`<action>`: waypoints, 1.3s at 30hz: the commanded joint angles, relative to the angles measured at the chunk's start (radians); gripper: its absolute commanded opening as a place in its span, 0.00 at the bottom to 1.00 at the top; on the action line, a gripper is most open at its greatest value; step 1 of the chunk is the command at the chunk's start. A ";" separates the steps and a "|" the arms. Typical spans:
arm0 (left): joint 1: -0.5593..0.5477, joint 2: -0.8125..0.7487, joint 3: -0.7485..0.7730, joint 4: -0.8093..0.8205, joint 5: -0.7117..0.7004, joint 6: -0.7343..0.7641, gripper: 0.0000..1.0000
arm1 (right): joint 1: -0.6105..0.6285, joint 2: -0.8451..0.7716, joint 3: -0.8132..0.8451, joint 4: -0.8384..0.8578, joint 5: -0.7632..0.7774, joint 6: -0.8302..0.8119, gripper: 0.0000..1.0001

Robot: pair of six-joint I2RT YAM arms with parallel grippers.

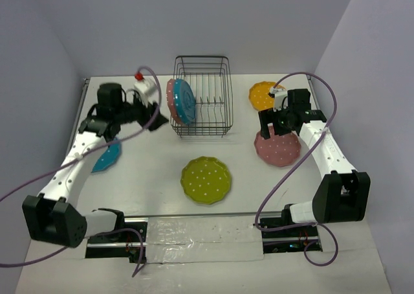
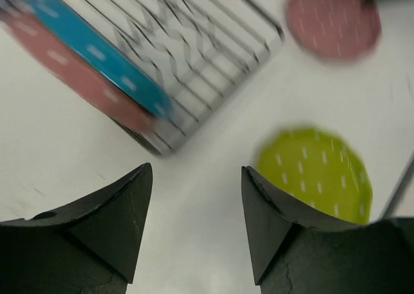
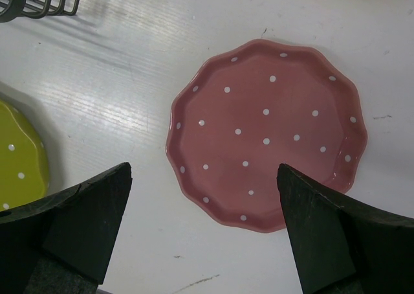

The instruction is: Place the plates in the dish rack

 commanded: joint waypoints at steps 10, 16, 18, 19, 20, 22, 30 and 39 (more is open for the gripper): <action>-0.332 -0.300 -0.384 -0.554 -0.015 1.337 0.69 | 0.007 -0.003 0.014 0.030 -0.007 0.006 1.00; -0.541 -0.181 -0.375 -0.566 -0.072 1.564 0.66 | 0.007 0.000 0.009 0.029 0.006 0.008 1.00; -0.620 -0.126 -0.355 -0.556 -0.084 1.595 0.65 | 0.007 0.000 0.009 0.026 0.019 0.002 1.00; -0.643 -0.104 -0.347 -0.551 -0.090 1.603 0.64 | 0.007 -0.003 0.009 0.023 0.023 0.000 1.00; -0.665 -0.084 -0.334 -0.550 -0.095 1.607 0.63 | 0.007 -0.004 0.005 0.023 0.029 -0.002 1.00; -0.716 -0.033 -0.327 -0.543 -0.115 1.636 0.61 | 0.007 -0.009 0.000 0.023 0.036 -0.009 1.00; -0.821 0.030 -0.383 -0.468 -0.155 1.644 0.53 | -0.002 -0.011 -0.015 0.026 0.046 -0.029 1.00; -0.886 0.125 -0.378 -0.372 -0.159 1.434 0.51 | -0.008 0.000 -0.020 0.037 0.036 -0.031 1.00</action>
